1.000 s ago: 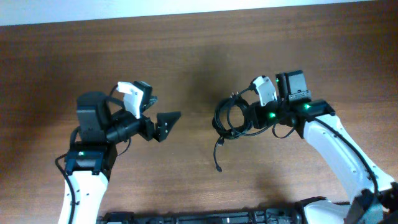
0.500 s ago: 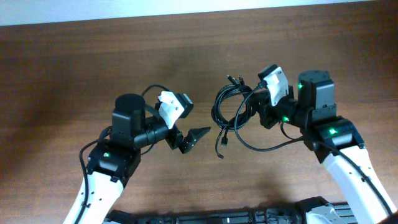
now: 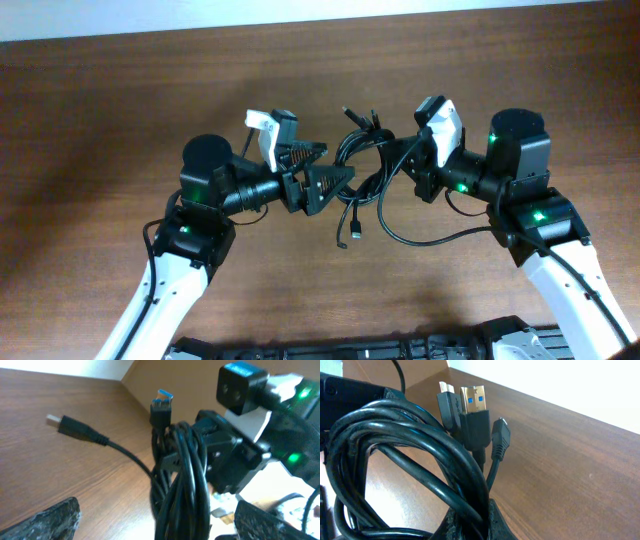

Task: Untangle cables
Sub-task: 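Lift the bundle with the right gripper toward the left gripper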

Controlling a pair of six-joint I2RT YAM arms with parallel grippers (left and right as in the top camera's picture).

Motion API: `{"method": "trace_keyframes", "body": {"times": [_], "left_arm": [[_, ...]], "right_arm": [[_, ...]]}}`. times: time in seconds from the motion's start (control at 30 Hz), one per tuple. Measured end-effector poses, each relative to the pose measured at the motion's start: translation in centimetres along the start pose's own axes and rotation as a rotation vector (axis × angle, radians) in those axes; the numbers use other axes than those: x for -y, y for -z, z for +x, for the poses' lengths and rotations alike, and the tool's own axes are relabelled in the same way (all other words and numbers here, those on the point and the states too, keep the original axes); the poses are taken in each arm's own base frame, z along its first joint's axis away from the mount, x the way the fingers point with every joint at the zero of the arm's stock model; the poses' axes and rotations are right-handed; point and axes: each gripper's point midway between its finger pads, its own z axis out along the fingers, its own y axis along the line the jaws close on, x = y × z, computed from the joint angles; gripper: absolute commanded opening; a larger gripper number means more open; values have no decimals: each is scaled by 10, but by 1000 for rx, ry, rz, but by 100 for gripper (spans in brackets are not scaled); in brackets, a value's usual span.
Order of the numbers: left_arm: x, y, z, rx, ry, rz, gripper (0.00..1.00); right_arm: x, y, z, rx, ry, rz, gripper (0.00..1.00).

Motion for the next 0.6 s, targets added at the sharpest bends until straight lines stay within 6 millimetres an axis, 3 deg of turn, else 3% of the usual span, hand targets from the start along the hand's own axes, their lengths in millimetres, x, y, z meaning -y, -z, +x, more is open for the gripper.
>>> {"method": "trace_keyframes", "body": {"times": [0.2,0.27,0.3,0.4,0.43,0.53,0.57,0.6], "left_arm": [[27,-10,-2,4,-5,96,99],[35,-14,1,-4,-15,118,71],[36,-16,2,-6,-17,119,65],[25,-21,4,-7,-6,89,59],[19,-23,5,-10,4,76,51],[7,-29,11,-24,28,52,8],[6,-30,10,-22,27,53,0],[7,-30,9,-17,21,54,0]], "right_arm": [[-2,0,-5,18,27,-10,4],[-2,0,-5,18,28,-10,4],[-2,0,-5,18,28,-10,4],[-2,0,-5,18,28,-11,4],[-2,0,-5,18,27,-11,4],[-3,0,-5,19,28,-20,4],[-3,0,-4,15,23,-17,13],[-3,0,-3,13,17,-17,22]]}}
